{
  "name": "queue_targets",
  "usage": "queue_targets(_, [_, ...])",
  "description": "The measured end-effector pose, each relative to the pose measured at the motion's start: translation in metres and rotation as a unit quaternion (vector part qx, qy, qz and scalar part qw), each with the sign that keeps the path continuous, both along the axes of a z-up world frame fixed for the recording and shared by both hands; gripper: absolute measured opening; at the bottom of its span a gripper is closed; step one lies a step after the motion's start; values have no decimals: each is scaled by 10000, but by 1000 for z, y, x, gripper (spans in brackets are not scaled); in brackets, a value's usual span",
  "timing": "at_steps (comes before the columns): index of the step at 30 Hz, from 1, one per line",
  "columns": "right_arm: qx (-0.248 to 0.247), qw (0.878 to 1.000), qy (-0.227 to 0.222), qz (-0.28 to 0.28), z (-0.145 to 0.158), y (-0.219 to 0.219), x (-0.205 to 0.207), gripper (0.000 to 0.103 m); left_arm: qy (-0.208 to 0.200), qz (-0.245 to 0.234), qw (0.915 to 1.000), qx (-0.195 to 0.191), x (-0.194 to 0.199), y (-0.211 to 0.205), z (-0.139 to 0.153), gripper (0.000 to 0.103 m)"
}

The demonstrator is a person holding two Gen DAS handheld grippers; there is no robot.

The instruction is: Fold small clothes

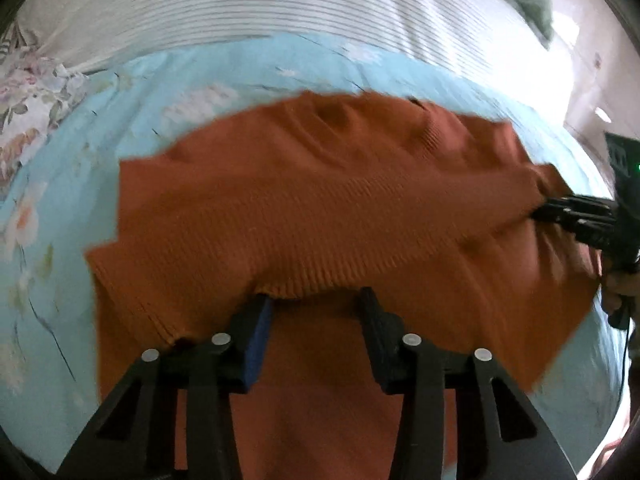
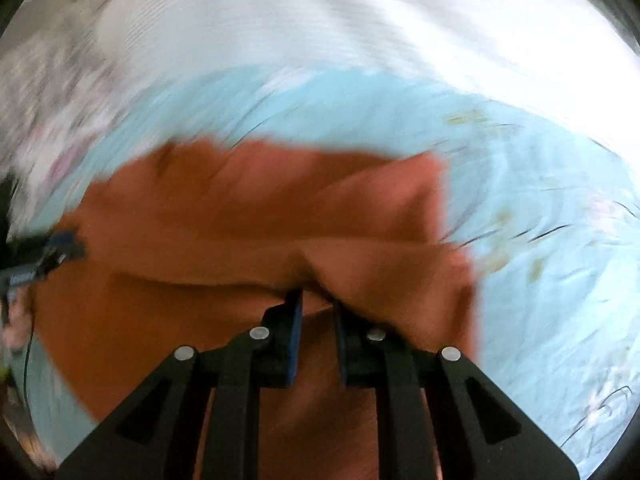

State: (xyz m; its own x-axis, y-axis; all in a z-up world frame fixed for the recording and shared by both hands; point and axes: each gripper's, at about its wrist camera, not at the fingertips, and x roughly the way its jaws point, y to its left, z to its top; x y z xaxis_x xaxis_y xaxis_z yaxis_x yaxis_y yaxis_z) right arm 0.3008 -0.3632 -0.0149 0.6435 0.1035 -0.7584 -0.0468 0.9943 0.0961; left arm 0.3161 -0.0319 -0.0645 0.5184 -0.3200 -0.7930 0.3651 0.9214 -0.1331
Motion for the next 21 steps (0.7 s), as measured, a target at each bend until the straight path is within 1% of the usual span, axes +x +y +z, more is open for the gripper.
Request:
queue_targets(1, [147, 9995, -125, -258, 5, -13, 5, 15, -32, 113, 9999, -30, 11, 4, 4, 43])
queue_targets(2, [258, 9985, -210, -436, 8, -23, 8, 18, -102, 337, 9994, -25, 26, 11, 10, 43])
queue_targets(3, [338, 9970, -299, -636, 11, -31, 9, 18, -151, 523, 9985, -13, 35, 17, 14, 44])
queue_targets(5, [492, 9924, -462, -1026, 20, -47, 8, 18, -284, 1038, 9942, 8, 55, 32, 24, 51])
queue_targets(7, [825, 9886, -525, -1145, 27, -54, -1, 18, -347, 1528, 9875, -140, 70, 55, 34, 53])
queue_targets(8, [928, 9877, -549, -1130, 29, -55, -6, 18, -357, 1722, 9842, -211, 72, 65, 37, 56])
queue_targets(10, [1043, 9879, -573, -991, 31, -45, -26, 18, -307, 1933, 9797, -434, 68, 81, 40, 58])
queue_targets(12, [1184, 9882, -555, -801, 28, -35, -46, 18, -249, 1963, 9776, -717, 53, 91, 39, 59])
queue_targets(13, [1234, 9883, -521, -731, 25, -26, -52, 19, -226, 1962, 9772, -782, 42, 93, 37, 59])
queue_targets(15, [1354, 9879, -455, -610, 20, -15, -66, 23, -181, 1878, 9776, -931, 15, 90, 34, 59])
queue_targets(17, [1476, 9869, -397, -511, 14, -4, -85, 35, -98, 1781, 9772, -1155, -16, 88, 30, 59])
queue_targets(19, [1623, 9849, -377, -461, 8, 6, -100, 35, -15, 1672, 9759, -1405, -48, 84, 28, 60])
queue_targets(21, [1829, 9814, -380, -431, 4, 15, -116, 35, 27, 1597, 9746, -1573, -75, 80, 29, 62])
